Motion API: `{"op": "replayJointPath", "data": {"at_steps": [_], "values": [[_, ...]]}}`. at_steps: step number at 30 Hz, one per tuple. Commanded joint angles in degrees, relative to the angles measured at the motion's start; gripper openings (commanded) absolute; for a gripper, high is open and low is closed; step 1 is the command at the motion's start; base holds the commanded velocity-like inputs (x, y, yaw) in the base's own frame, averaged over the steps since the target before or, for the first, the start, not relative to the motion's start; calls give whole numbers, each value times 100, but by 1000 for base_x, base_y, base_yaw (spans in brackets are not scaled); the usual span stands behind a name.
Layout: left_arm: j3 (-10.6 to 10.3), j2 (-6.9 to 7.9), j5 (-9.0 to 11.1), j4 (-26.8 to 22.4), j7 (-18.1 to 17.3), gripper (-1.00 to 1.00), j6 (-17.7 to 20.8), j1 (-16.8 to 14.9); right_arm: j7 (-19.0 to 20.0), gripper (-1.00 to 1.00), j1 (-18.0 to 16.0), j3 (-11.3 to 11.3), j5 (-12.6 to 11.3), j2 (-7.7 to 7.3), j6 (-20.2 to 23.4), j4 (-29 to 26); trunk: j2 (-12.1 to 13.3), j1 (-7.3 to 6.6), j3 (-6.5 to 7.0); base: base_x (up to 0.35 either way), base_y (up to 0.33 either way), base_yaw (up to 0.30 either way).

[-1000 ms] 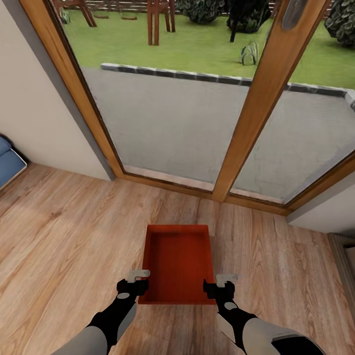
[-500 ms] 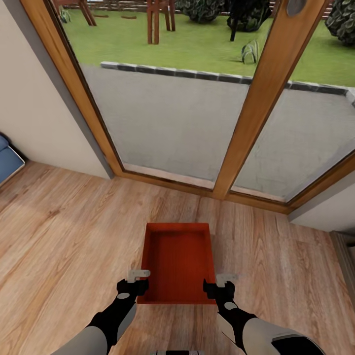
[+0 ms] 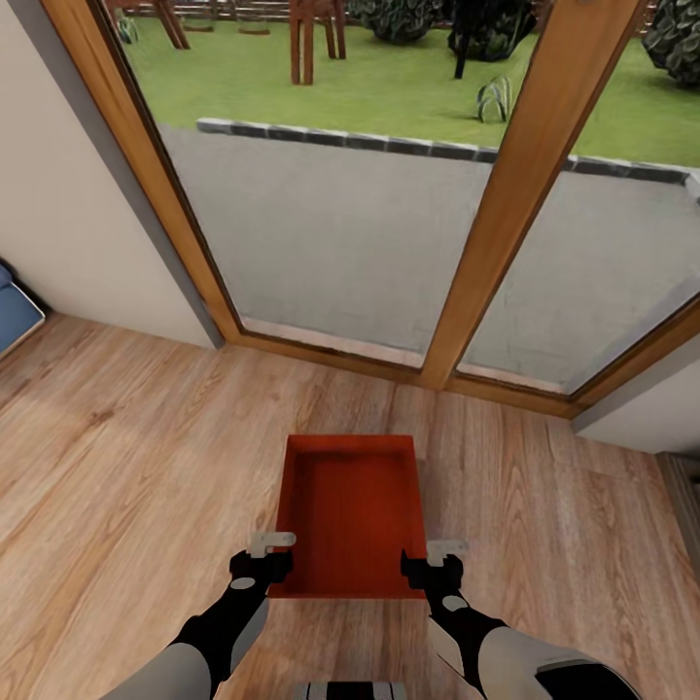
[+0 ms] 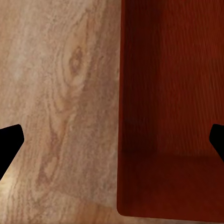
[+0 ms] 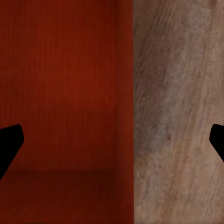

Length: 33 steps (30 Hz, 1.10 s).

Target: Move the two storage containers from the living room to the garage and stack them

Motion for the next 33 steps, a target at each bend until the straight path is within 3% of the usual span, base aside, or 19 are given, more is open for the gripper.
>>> {"op": "replayJointPath", "data": {"at_steps": [1, 17, 33], "values": [[-48, 4, 35, -2, 43, 100, 3, -2, -38, 100, -4, 41, 3, 2, -8, 7, -43, 22, -21, 0, 0, 0], [-47, 6, 41, -15, 43, 100, 2, -2, -38, 100, -4, 34, 3, 2, -8, 1, -685, 373, -309, 0, 0, 0], [-40, 14, 41, -90, 43, 100, -7, -2, -38, 100, -4, 41, 5, -8, -41, -451, -1326, 725, -596, 0, 0, 0]]}}
